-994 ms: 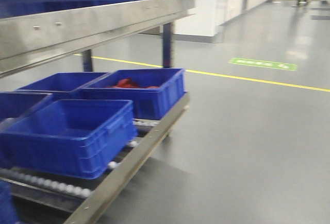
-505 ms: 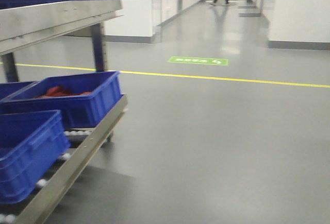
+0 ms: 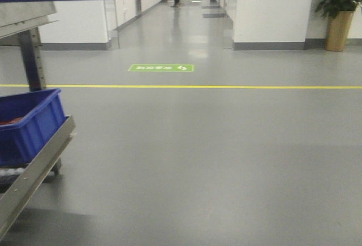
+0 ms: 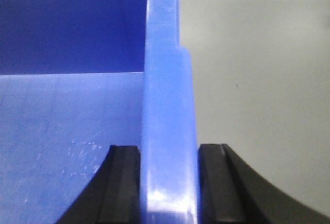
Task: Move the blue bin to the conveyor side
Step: 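Hold the blue bin with both grippers while turning toward the open floor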
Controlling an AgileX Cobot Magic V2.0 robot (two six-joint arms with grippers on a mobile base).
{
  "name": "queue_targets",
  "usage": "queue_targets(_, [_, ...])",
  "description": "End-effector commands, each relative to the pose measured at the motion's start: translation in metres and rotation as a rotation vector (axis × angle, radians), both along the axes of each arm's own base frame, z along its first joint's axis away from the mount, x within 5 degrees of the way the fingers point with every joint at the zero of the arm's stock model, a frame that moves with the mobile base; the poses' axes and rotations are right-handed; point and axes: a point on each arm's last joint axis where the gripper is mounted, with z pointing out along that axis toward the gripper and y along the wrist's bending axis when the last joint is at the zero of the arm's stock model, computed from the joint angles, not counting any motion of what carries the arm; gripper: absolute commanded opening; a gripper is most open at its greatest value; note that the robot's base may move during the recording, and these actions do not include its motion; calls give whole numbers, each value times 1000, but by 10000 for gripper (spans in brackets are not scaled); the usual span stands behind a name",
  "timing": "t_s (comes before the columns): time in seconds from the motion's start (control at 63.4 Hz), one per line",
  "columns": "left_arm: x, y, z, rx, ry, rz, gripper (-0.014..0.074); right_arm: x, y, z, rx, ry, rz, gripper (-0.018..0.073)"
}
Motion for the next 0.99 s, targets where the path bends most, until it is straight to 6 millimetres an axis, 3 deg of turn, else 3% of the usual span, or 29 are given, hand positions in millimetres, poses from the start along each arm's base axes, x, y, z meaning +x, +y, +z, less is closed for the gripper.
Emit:
queue_targets(0.0, [-3,-1,15,-63,-120,-35,-18,-3,5,14,60,-128,30,-79])
queue_targets(0.978, [-3,-1,15,-61,-121,-34,-18,-3,5,15,60,-130,30,-79])
